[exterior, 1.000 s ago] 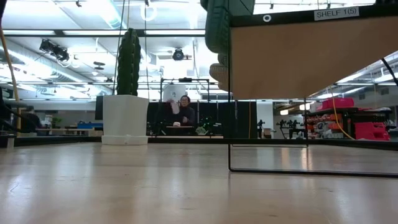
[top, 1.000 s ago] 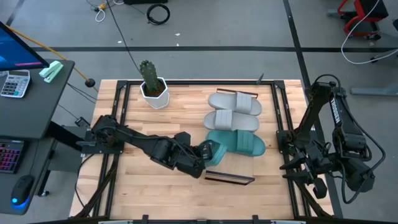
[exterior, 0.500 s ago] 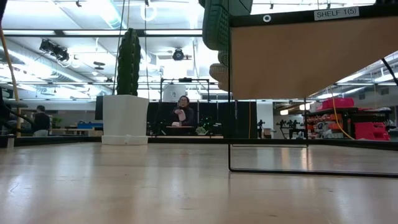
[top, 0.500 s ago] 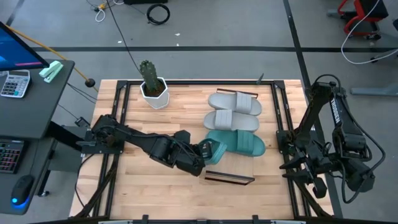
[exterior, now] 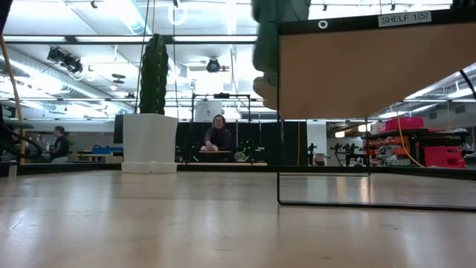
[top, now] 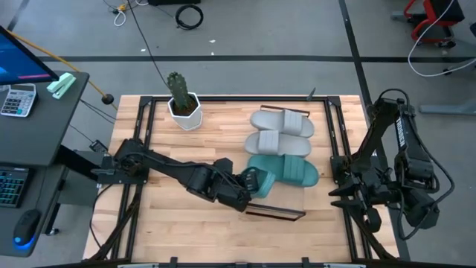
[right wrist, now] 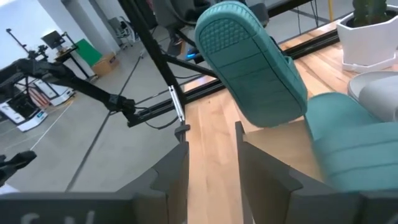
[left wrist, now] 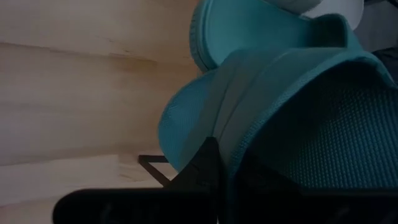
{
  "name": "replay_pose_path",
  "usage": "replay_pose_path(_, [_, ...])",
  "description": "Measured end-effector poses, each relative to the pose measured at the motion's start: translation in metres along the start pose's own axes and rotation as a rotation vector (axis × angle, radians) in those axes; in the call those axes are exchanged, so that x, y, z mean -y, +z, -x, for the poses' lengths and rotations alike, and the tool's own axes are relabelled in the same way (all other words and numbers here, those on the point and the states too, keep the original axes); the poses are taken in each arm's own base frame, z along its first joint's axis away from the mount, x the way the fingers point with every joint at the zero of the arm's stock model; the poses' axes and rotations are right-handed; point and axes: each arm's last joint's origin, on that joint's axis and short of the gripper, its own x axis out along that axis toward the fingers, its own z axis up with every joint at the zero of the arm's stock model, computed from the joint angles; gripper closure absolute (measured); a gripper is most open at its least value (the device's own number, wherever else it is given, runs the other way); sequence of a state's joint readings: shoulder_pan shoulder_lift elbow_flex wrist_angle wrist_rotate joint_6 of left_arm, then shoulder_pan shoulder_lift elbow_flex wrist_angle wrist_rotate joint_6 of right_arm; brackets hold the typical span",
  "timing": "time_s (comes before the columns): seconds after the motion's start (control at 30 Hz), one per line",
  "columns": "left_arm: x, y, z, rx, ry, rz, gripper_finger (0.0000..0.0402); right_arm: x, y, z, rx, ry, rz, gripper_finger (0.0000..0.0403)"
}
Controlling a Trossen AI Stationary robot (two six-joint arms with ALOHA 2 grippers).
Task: Pick and place slides into the shelf
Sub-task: Put the green slide on the shelf
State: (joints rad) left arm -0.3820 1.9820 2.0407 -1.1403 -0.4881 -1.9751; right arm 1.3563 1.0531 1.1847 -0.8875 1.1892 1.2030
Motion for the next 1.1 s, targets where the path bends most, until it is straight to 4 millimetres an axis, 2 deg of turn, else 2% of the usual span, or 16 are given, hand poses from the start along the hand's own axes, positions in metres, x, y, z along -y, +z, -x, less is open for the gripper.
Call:
replay_pose_path(0.2, [0.007,-0.006,-0.011,-0.024,-0.056,0.016,0.0388,0.0,0.0,0.0,0.001,-0.003,0.001,0.0257])
replay_pose_path(0.83, [0.011,-0.008,-0.011,-0.053,-0.09,-0.015,0.0389,0.001,0.001,-0.001,0.009,-0.009,0.011,0.0257])
replay_pose_path(1.1, [0.023,0.001,0.007,-0.063,-0.12,-0.045,0.0389,0.001,0.001,-0.001,0.009,-0.009,0.015,0.0257])
